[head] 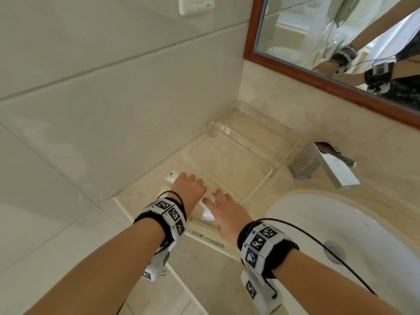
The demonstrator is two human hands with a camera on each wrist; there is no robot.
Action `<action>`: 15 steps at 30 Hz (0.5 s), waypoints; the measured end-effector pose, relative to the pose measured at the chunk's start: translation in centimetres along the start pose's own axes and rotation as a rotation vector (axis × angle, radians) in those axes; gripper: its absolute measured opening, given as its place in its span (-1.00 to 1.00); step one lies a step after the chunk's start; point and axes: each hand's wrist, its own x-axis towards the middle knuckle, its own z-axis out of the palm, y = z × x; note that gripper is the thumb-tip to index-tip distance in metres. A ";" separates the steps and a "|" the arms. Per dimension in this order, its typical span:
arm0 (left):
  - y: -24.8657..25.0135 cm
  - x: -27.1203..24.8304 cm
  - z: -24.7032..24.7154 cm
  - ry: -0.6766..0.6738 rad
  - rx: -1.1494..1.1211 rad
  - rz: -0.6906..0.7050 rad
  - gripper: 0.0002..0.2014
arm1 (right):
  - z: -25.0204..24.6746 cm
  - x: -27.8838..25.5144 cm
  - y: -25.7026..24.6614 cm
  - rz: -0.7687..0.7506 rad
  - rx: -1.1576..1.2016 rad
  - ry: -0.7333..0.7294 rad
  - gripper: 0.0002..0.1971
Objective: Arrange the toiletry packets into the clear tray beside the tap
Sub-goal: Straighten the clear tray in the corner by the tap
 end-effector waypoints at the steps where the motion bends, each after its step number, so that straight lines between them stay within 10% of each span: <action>1: -0.2 0.0 -0.6 -0.001 0.008 -0.009 -0.61 | -0.6 -0.3 0.3 0.007 0.019 0.023 -0.35; 15: -2.0 2.7 -5.5 0.149 -0.103 -0.157 -0.62 | -7.4 -0.7 6.5 0.155 0.040 0.188 -0.33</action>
